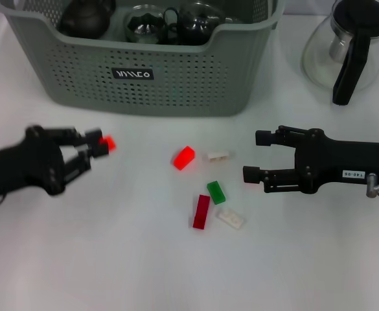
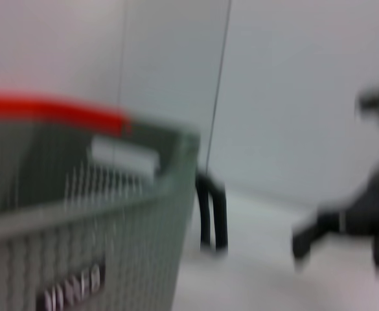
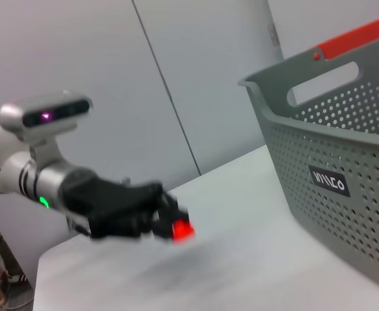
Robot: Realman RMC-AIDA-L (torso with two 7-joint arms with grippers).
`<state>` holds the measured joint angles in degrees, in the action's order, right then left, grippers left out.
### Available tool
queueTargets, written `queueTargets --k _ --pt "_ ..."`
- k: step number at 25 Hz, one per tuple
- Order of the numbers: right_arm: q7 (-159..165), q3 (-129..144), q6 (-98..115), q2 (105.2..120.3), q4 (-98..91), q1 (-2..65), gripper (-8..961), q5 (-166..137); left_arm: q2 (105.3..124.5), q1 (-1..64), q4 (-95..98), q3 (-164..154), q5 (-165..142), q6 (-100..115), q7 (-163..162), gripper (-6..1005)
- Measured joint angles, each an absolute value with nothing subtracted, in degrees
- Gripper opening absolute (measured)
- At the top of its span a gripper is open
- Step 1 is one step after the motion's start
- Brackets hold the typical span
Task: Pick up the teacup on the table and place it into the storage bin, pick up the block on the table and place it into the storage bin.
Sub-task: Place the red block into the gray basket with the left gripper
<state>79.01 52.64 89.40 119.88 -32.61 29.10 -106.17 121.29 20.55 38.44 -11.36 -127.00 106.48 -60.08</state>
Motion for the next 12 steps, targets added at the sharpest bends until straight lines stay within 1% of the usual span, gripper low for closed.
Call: queueTargets --k 7,12 --pt "78.8 52.6 89.4 119.82 -32.6 29.0 947 -106.0 119.71 24.1 37.8 -6.9 -115.3 113.5 -73.9 209" --pt "78.8 52.7 89.4 119.79 -32.6 29.3 947 -105.9 118.27 29.2 37.6 -6.9 -108.6 112.0 -84.9 217"
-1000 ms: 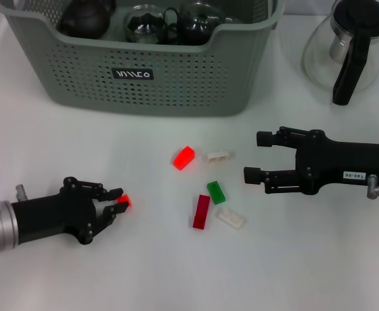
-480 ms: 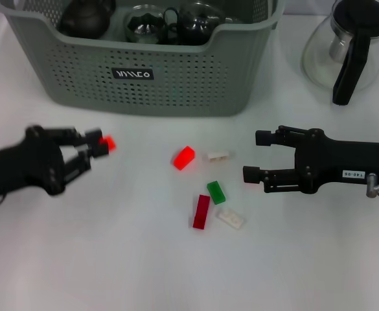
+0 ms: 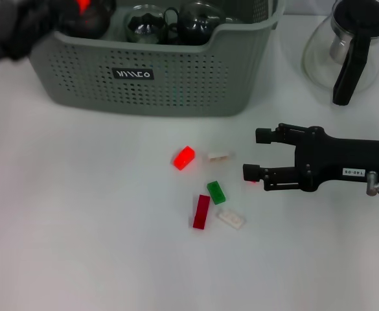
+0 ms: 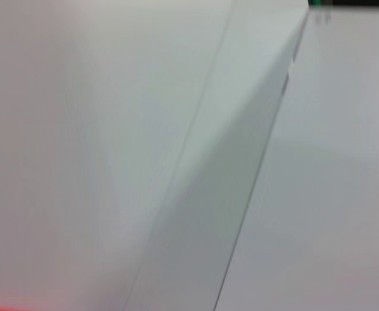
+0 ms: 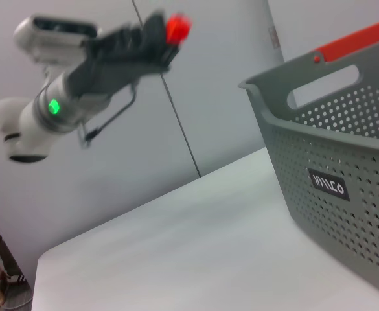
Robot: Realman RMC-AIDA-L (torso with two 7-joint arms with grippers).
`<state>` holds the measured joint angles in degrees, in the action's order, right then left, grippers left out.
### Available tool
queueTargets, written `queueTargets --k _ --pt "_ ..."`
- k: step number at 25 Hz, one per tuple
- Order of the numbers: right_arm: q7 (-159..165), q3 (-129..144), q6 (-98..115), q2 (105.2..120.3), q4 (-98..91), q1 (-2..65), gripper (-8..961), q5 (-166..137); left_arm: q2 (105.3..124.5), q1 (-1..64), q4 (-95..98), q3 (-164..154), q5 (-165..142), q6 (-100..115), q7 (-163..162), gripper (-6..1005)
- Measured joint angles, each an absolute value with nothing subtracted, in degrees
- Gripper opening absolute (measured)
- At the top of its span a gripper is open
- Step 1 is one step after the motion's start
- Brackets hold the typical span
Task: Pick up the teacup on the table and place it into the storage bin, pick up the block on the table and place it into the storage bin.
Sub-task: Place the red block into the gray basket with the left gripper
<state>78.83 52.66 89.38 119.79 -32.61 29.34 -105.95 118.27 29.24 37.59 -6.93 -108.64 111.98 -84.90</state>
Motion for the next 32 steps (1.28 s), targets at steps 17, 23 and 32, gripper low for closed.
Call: queueTargets --k 17,23,32 --pt "78.8 53.0 89.5 119.88 -32.6 30.8 946 -105.8 115.83 44.0 39.0 -28.2 -108.0 73.2 -96.9 245" --pt "78.8 53.0 89.5 119.98 -32.6 30.9 947 -105.8 115.84 43.8 41.9 -40.5 -113.5 58.2 -115.1 255" --pt "79.0 52.8 89.5 120.08 -32.6 31.1 948 -105.8 116.7 41.5 52.0 -41.0 -118.7 67.3 -122.3 411"
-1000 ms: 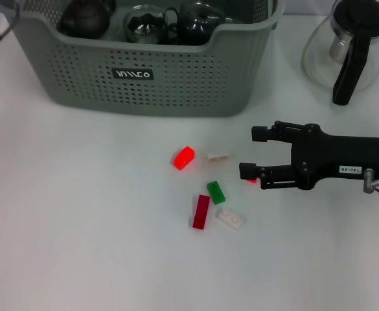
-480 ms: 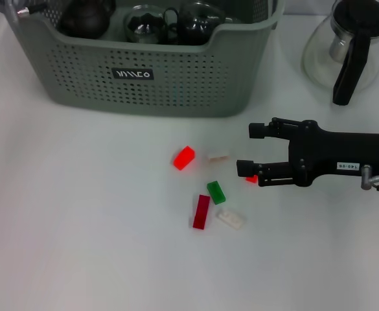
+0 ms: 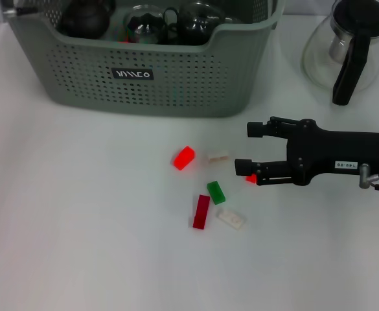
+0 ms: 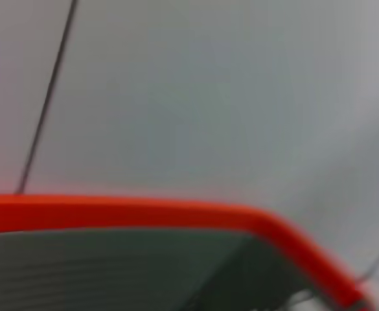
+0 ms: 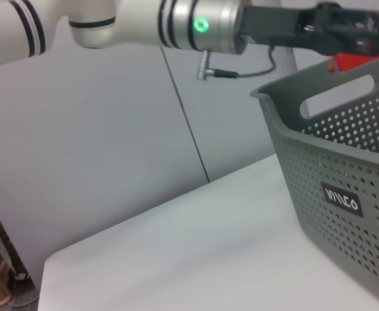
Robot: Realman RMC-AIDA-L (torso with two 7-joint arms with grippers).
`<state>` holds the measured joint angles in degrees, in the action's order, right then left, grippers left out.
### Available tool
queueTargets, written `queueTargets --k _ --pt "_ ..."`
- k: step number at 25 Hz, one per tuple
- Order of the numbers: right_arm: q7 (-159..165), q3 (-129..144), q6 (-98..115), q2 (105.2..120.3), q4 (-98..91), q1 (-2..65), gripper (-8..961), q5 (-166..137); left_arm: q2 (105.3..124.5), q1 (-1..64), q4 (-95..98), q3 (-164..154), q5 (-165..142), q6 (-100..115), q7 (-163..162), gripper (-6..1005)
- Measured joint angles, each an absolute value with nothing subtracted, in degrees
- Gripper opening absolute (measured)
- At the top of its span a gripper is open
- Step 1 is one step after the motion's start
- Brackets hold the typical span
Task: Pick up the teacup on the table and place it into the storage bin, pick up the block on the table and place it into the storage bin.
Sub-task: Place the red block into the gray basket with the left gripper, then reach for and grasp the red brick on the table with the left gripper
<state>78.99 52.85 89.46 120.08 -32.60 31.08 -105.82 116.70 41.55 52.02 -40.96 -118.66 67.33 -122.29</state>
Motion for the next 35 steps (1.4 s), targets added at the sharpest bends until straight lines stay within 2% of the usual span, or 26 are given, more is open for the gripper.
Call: queueTargets --k 4,10,15,26,35 --pt "79.1 52.9 89.5 120.07 -32.6 31.1 947 -105.8 117.35 38.2 54.4 -35.5 -110.3 78.2 -121.4 498" --pt "79.2 52.8 89.5 120.06 -32.6 31.1 947 -105.8 119.54 30.4 56.9 -30.3 -99.0 89.5 -117.9 735" --pt "79.2 52.8 89.3 120.05 -32.6 31.1 946 -105.8 119.88 26.1 52.7 -22.0 -99.7 101.6 -104.5 786" --pt "79.5 52.7 89.3 119.92 -32.5 30.8 946 -105.8 124.03 17.9 49.6 -24.8 -117.2 105.5 -73.9 729" --pt "79.5 52.4 89.3 119.97 -32.5 30.4 947 -105.8 124.45 18.9 40.9 -30.8 -122.8 101.9 -66.3 697"
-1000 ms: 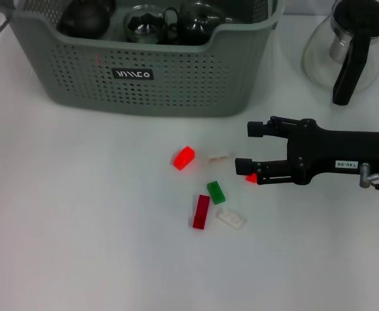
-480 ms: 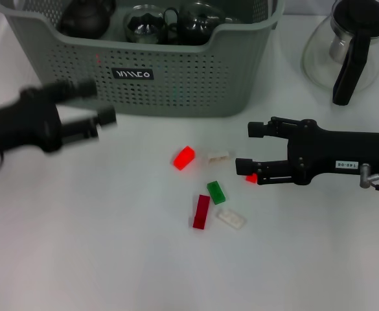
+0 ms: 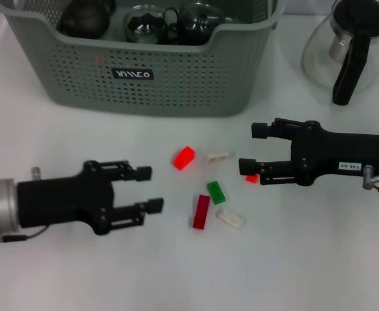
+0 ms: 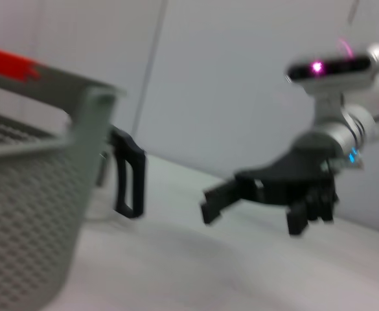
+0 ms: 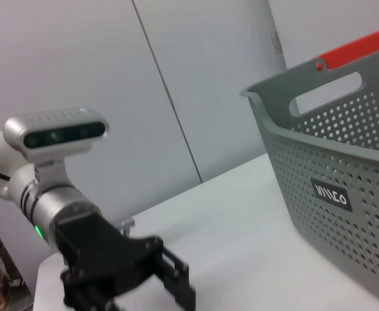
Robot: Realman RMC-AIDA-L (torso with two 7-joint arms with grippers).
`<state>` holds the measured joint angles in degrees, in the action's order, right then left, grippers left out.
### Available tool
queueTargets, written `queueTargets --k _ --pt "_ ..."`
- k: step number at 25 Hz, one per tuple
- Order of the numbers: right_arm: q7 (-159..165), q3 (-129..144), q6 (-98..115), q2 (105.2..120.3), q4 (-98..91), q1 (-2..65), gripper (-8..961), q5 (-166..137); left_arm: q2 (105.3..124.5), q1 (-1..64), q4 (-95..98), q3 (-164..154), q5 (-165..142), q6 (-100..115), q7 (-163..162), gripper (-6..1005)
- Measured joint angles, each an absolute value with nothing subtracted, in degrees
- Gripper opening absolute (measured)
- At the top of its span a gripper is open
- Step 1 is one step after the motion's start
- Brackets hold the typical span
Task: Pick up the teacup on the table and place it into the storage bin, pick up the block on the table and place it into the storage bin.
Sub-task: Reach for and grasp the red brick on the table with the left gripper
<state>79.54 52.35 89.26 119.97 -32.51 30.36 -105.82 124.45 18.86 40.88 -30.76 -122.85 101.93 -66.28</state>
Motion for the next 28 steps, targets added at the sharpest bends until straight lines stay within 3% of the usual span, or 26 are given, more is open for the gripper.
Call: queueTargets --k 4,28 --pt "79.5 52.2 89.3 119.99 -32.5 30.3 947 -105.8 124.46 20.0 36.5 -34.5 -123.1 98.6 -62.1 603" --pt "79.5 52.0 89.5 119.85 -32.5 30.1 947 -105.9 124.72 25.8 20.5 -38.4 -121.9 83.2 -41.0 618"
